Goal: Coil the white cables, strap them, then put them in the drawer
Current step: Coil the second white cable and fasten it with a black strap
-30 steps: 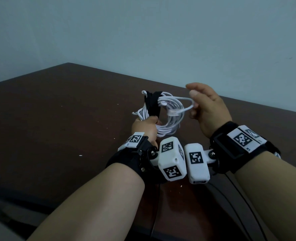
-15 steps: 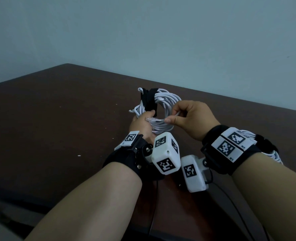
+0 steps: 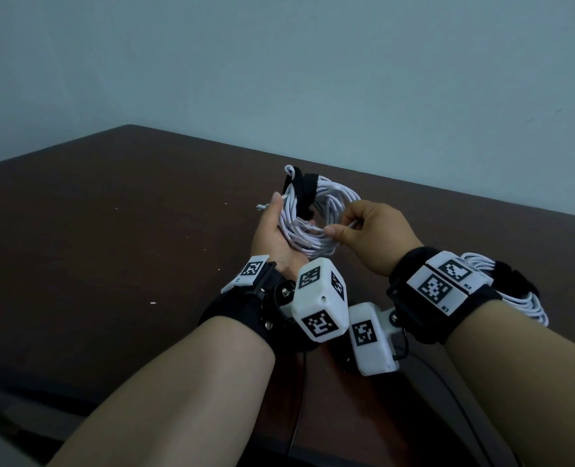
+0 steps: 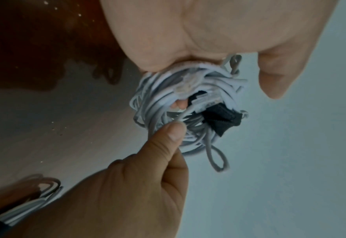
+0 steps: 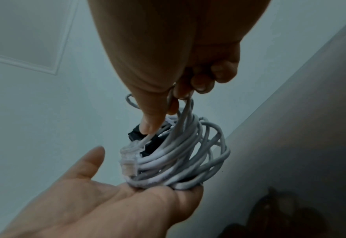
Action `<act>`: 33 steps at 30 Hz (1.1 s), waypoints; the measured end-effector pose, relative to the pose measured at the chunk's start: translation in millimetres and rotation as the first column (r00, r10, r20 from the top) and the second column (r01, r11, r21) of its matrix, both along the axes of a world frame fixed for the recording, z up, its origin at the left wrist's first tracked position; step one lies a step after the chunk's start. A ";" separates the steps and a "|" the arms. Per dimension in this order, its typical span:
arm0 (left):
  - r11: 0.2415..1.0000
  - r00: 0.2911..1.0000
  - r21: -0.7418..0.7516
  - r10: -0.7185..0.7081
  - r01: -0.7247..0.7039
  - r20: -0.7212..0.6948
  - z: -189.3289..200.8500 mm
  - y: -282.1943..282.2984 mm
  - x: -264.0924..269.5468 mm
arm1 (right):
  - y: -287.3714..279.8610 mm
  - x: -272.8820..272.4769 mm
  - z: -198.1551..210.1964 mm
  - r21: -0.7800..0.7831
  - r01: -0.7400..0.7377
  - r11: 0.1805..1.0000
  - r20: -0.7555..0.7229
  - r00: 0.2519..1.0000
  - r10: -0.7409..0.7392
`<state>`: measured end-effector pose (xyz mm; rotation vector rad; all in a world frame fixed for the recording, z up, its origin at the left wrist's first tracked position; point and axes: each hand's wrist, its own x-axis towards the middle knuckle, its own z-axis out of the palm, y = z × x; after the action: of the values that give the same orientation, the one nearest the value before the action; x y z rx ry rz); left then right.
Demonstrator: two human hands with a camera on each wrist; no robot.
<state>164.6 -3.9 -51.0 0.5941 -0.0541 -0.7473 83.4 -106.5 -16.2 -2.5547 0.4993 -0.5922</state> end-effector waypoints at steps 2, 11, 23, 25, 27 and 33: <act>0.999 0.999 -0.030 -0.031 0.031 0.014 -5.5 -2.5 -1.7 | 1.3 0.6 1.7 -0.027 0.000 1.000 -0.003 1.000 0.000; 0.983 0.993 0.156 0.104 -0.094 -0.058 -14.1 -2.3 12.0 | 3.1 -8.5 7.8 -0.086 -0.141 0.986 -0.130 0.983 0.129; 0.998 0.987 0.031 0.055 -0.060 0.154 -10.6 -6.1 -12.1 | -4.6 -2.4 -0.5 -0.013 -0.045 0.999 0.057 0.997 0.046; 0.993 0.984 0.040 0.107 -0.114 0.144 -7.8 -4.9 -10.6 | -3.7 -3.9 -5.0 0.197 -0.082 0.977 0.175 0.984 0.047; 0.989 0.980 0.065 0.120 -0.131 0.160 -6.7 -4.5 -9.8 | -4.4 -5.4 -9.1 0.355 -0.077 0.932 0.297 0.954 -0.035; 0.995 0.968 0.060 0.069 -0.086 0.242 -5.4 -4.9 -17.6 | -14.9 -3.2 -9.3 0.590 0.065 0.805 0.108 0.981 -0.159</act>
<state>147.0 -8.8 -56.5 0.7472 -0.2274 -0.6005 80.2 -121.4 -25.5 -1.8851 0.6644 -0.5615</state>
